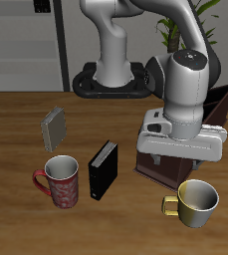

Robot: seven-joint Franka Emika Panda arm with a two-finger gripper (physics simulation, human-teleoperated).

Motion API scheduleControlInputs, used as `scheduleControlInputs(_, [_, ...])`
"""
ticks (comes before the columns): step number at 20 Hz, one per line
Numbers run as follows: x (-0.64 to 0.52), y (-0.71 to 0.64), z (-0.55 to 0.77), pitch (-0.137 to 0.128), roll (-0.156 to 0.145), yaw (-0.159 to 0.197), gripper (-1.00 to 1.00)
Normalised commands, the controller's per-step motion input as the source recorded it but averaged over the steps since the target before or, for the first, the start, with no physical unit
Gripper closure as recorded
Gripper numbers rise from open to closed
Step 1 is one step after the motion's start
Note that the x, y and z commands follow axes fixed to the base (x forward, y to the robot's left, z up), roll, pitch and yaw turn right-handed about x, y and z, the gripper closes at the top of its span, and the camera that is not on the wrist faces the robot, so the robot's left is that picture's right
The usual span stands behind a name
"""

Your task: Place the white-yellow mug into the left desk caddy's left compartment and place the black book into the left desk caddy's front compartment

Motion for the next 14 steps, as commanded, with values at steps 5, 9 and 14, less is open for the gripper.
scheduleControlInputs(5, [0.16, 0.05, -0.06, 0.007, 0.001, -0.044, -1.00])
scheduleControlInputs(9, [0.14, 0.08, -0.20, 0.026, 0.002, -0.018, -1.00])
scheduleControlInputs(14, [0.09, 0.02, -0.34, 0.056, 0.009, -0.003, -1.00])
